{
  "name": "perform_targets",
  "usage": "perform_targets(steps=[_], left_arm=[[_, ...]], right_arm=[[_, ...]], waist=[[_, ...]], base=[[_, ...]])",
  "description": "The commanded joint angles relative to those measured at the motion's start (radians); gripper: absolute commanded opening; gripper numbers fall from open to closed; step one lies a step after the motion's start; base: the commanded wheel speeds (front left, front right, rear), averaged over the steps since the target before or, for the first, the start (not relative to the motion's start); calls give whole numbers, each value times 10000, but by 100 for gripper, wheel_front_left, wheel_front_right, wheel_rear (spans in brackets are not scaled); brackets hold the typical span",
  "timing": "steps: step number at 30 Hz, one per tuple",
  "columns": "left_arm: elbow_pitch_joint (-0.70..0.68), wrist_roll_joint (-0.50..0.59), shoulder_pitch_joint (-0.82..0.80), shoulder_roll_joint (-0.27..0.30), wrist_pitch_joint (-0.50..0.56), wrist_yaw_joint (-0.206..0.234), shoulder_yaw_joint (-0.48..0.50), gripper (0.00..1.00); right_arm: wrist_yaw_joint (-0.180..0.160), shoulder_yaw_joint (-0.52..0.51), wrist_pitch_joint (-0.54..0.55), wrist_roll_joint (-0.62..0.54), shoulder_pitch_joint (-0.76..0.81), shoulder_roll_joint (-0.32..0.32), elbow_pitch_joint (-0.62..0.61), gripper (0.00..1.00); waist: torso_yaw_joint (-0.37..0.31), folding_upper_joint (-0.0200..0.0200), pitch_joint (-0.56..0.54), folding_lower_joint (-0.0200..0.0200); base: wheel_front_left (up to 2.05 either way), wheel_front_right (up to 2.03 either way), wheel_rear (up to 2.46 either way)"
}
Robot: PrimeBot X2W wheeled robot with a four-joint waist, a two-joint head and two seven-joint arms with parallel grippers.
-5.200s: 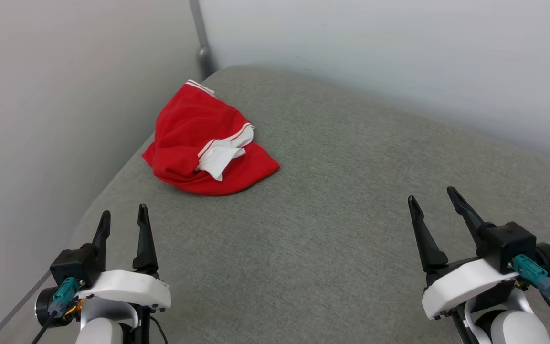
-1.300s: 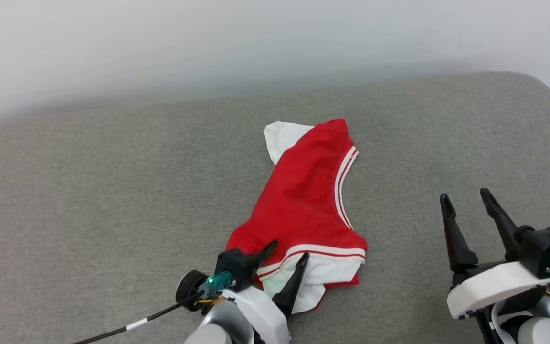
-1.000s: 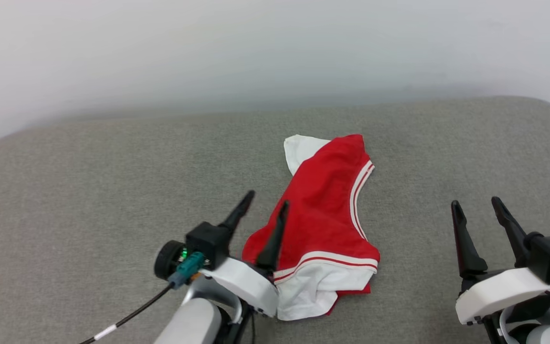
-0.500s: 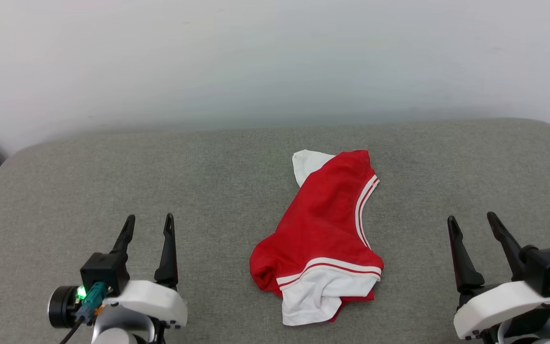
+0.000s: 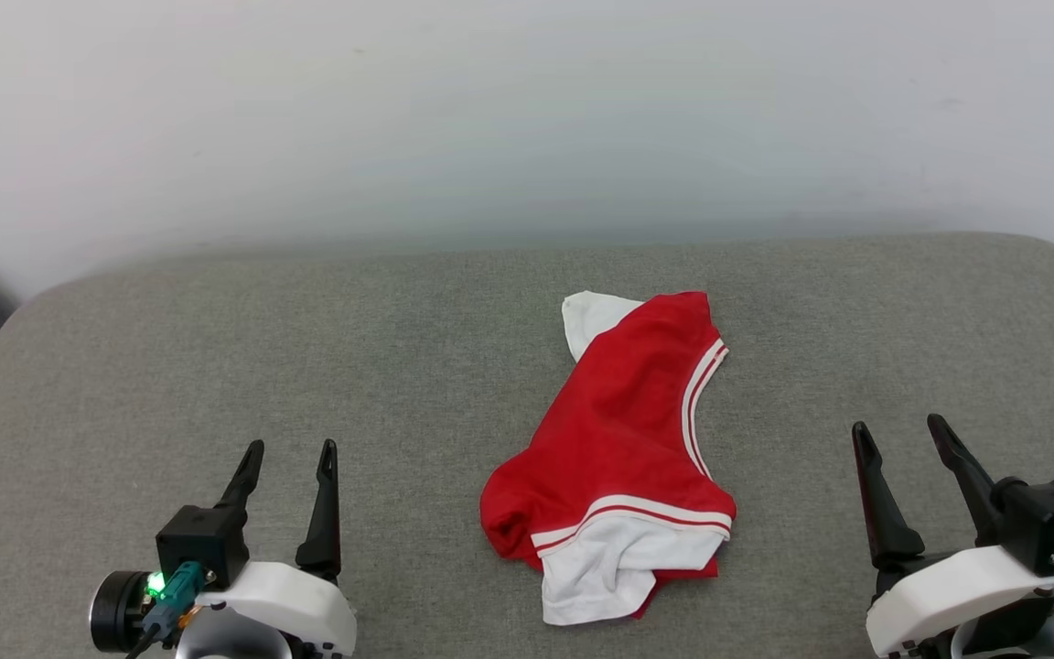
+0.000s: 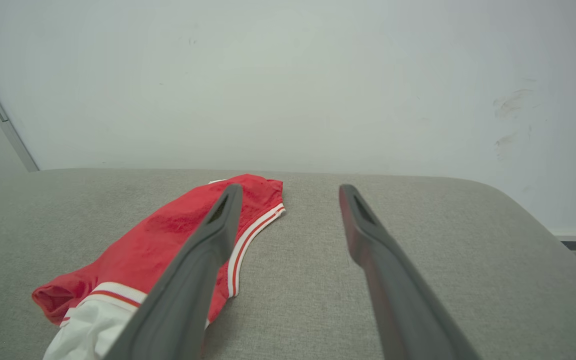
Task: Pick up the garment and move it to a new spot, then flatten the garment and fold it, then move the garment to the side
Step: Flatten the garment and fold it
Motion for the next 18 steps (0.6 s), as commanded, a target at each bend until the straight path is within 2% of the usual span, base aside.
perform_targets(steps=[1,8,12,18], left_arm=[[-67,-29,-5,73,31,52,-15,100],[-164,-58,-109,106,146,72,-60,100],[-169,-342,-461,122,865,-429,-380,100],[-92,-604,-1404,31,3180,-1447,-1622,100]], right_arm=[[-3,19,-2,58,84,18,-49,100],[-3,37,-34,100,98,18,-31,100],[-3,-83,-23,113,139,18,-82,100],[-3,-175,87,2,31,18,-156,100]], waist=[[11,-1,18,0],[87,-1,47,0],[244,-1,117,0],[400,-1,221,0]], base=[[0,0,0],[0,0,0],[0,0,0],[0,0,0]])
